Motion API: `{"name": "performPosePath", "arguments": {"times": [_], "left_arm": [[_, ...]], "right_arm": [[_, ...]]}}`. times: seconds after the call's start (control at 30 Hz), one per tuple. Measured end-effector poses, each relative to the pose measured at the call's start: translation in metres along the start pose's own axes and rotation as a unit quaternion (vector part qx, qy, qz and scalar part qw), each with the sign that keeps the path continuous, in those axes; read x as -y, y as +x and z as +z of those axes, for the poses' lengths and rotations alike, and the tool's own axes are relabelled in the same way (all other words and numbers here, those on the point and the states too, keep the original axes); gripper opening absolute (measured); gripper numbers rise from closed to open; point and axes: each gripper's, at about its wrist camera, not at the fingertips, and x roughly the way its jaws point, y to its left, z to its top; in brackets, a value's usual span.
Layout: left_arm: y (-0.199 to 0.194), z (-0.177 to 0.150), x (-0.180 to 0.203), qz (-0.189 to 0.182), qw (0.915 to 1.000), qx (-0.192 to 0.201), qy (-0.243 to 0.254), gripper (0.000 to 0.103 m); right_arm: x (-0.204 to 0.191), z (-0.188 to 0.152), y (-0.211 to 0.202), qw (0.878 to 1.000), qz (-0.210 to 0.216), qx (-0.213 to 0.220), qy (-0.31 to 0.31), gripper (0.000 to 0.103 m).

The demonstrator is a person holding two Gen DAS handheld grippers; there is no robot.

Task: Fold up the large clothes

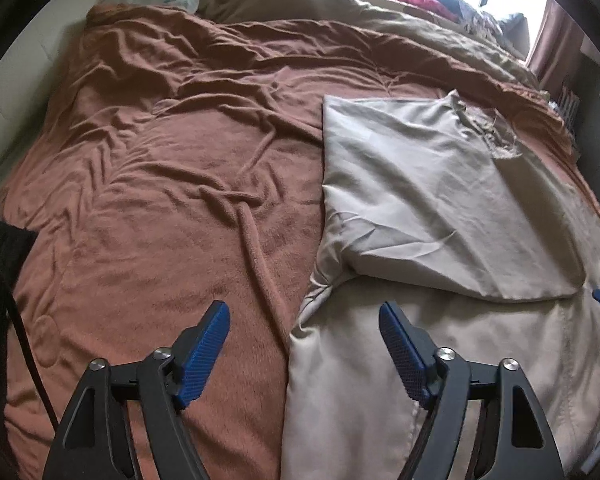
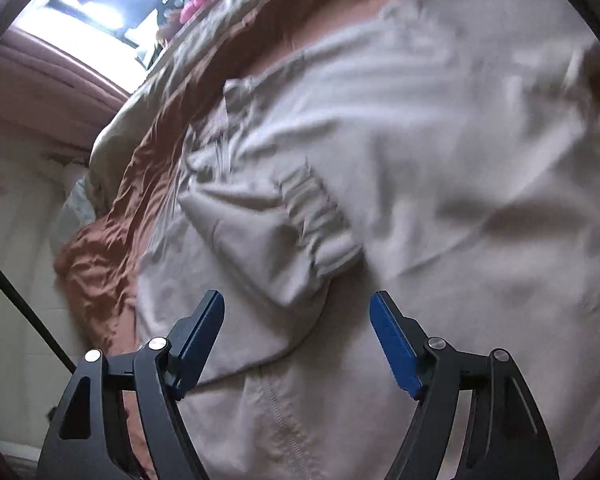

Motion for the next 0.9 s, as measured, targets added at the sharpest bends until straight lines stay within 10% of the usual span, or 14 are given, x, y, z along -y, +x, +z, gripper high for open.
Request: {"name": "performPosePath", "arguments": {"times": [0.2, 0.37, 0.47, 0.7, 0.9], "left_arm": [[0.027, 0.005, 0.007, 0.016, 0.9994, -0.024, 0.017, 0.061], [0.045, 0.008, 0.015, 0.02, 0.9987, -0.036, 0.031, 0.049], [0.053, 0.009, 0.017, 0.015, 0.9984, -0.043, 0.034, 0.031], [0.06, 0.014, 0.018, 0.013, 0.999, -0.039, 0.015, 0.024], [0.06, 0.017, 0.016, 0.03, 0.9981, -0.054, 0.009, 0.026]], "right_arm": [[0.026, 0.032, 0.036, 0.998, 0.036, -0.022, 0.044, 0.071], [0.044, 0.048, 0.049, 0.996, 0.052, -0.009, 0.068, 0.022], [0.055, 0.046, 0.041, 0.994, 0.064, 0.008, 0.084, 0.013], [0.037, 0.029, -0.005, 0.991, 0.012, 0.113, 0.067, 0.01], [0.057, 0.027, 0.022, 0.989, -0.029, 0.046, 0.138, 0.015]]}}
